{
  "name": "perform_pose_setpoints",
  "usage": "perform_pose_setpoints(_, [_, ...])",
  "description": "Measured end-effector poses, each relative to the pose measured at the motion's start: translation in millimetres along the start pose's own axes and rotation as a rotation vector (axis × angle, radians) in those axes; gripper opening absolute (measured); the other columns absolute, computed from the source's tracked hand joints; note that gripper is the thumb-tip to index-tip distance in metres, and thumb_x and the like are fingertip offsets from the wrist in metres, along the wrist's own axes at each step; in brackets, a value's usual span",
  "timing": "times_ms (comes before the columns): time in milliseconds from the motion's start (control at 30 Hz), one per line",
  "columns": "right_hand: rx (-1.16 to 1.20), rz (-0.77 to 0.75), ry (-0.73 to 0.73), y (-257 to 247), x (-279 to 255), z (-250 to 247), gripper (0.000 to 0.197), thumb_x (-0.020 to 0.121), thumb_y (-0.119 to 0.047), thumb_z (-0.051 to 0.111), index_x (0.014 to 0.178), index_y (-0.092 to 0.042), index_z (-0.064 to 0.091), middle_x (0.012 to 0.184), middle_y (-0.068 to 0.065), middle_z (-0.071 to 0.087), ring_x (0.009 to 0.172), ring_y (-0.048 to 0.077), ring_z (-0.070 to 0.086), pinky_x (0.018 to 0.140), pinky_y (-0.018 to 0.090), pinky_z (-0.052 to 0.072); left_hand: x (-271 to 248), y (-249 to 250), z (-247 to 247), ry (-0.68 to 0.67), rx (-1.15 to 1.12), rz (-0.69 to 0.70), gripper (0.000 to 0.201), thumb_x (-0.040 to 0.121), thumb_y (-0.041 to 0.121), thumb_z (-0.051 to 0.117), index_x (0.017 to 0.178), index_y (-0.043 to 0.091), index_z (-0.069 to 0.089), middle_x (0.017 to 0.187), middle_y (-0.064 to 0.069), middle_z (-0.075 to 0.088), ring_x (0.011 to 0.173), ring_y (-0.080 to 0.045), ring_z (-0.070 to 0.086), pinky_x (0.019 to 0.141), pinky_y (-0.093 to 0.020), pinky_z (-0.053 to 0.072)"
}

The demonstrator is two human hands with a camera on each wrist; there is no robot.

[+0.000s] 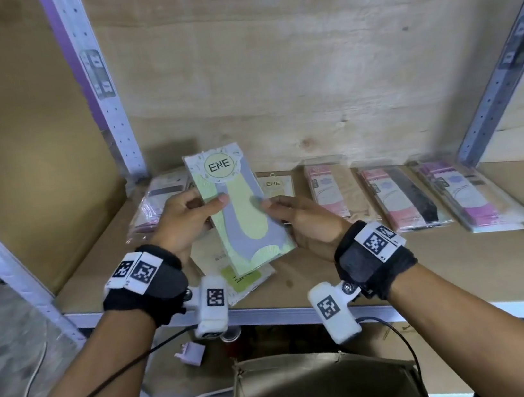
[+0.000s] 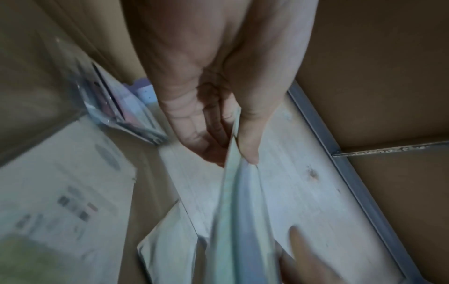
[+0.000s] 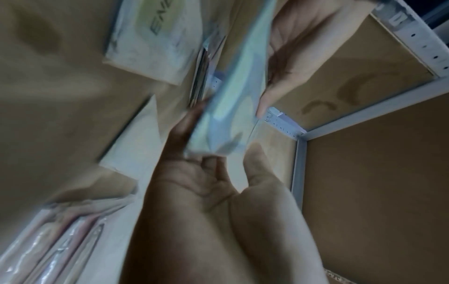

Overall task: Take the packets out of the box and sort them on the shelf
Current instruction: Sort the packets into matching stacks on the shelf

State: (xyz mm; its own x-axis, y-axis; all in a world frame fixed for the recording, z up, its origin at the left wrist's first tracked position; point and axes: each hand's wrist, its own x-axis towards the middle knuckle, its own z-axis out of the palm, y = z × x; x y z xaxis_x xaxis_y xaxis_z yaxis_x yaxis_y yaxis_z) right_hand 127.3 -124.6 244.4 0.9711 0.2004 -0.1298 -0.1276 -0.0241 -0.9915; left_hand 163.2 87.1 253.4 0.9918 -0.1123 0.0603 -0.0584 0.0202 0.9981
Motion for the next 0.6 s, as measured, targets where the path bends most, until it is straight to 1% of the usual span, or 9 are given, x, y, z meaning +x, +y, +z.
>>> perform_pose_setpoints(33, [-0.015,-0.036,0.006,2.0,-0.5,-2.4,0.028,0.095,-0.023,0.064,0.115,-0.004,0.064,0.131,0.031,0.056,0.115,0.048,0.057,0.108,0.056,0.040,3.9,-2.4,3.7,-0.007,-0.023,-0.025,0.030,0.088,0.014,0.073,0.117,0.008,0.070,0.110,-0.003,0.076,0.106,-0.023,0.072,0.086,-0.034,0.059])
perform_pose_setpoints(100, [-0.027,-0.060,0.006,4.5,-2.1,-10.6,0.028,0.094,-0.007,0.062,0.120,0.003,0.059,0.130,0.030,0.058,0.114,0.040,0.060,0.108,0.054,0.041,12.5,-5.7,9.0,-0.013,-0.036,-0.061,0.029,0.085,0.024,0.077,0.113,0.018,0.072,0.108,0.003,0.077,0.106,-0.019,0.072,0.088,-0.035,0.055])
perform_pose_setpoints(200, [-0.115,-0.044,-0.102,8.8,-5.6,-27.4,0.034,0.095,-0.006,0.060,0.128,0.002,0.057,0.131,0.021,0.061,0.114,0.030,0.062,0.101,0.038,0.050,27.8,-5.0,11.8,0.112,-0.112,-0.072,0.028,0.081,0.035,0.080,0.104,0.022,0.072,0.099,0.004,0.079,0.097,-0.018,0.073,0.084,-0.036,0.053])
perform_pose_setpoints(267, [-0.153,0.000,-0.172,11.9,-8.3,-37.1,0.034,0.096,-0.006,0.060,0.129,0.000,0.057,0.128,0.020,0.064,0.109,0.028,0.065,0.095,0.033,0.053,37.5,-4.7,10.1,0.195,-0.154,-0.091,0.031,0.079,0.041,0.081,0.099,0.022,0.069,0.089,0.003,0.079,0.087,-0.016,0.074,0.076,-0.032,0.055])
perform_pose_setpoints(333, [-0.176,0.033,-0.196,12.8,-11.4,-44.6,0.034,0.095,-0.007,0.062,0.128,0.000,0.057,0.125,0.022,0.065,0.105,0.028,0.066,0.092,0.032,0.056,44.0,-8.5,9.6,0.203,-0.128,-0.093,0.026,0.079,0.043,0.080,0.091,0.022,0.070,0.080,0.004,0.079,0.073,-0.011,0.073,0.059,-0.021,0.054])
perform_pose_setpoints(367, [-0.204,0.036,-0.196,12.6,-12.8,-48.3,0.034,0.094,-0.008,0.063,0.128,-0.002,0.059,0.125,0.022,0.065,0.105,0.029,0.066,0.093,0.032,0.055,46.1,-11.5,10.5,0.194,-0.107,-0.090,0.023,0.079,0.041,0.080,0.086,0.021,0.072,0.079,0.003,0.078,0.071,-0.011,0.073,0.057,-0.019,0.052])
perform_pose_setpoints(433, [-0.290,0.036,-0.203,11.0,-15.0,-55.0,0.034,0.094,-0.011,0.064,0.128,-0.009,0.060,0.125,0.018,0.066,0.111,0.030,0.066,0.098,0.033,0.052,49.1,-16.7,12.0,0.187,-0.087,-0.097,0.019,0.079,0.036,0.081,0.082,0.019,0.075,0.080,-0.001,0.079,0.076,-0.017,0.072,0.064,-0.024,0.053])
perform_pose_setpoints(500, [-0.349,0.038,-0.224,9.8,-16.6,-61.4,0.036,0.095,-0.009,0.062,0.131,-0.008,0.058,0.126,0.016,0.066,0.114,0.029,0.064,0.101,0.032,0.049,51.4,-19.7,12.1,0.187,-0.106,-0.148,0.022,0.076,0.036,0.084,0.085,0.018,0.076,0.083,-0.004,0.079,0.083,-0.023,0.073,0.072,-0.030,0.055])
perform_pose_setpoints(600, [-0.346,0.029,-0.225,10.6,-18.1,-67.8,0.038,0.095,-0.004,0.061,0.132,-0.003,0.056,0.123,0.015,0.067,0.108,0.023,0.067,0.095,0.026,0.052,52.9,-21.9,10.6,0.175,-0.152,-0.230,0.036,0.071,0.037,0.087,0.097,0.015,0.075,0.093,-0.007,0.079,0.095,-0.027,0.073,0.088,-0.041,0.055])
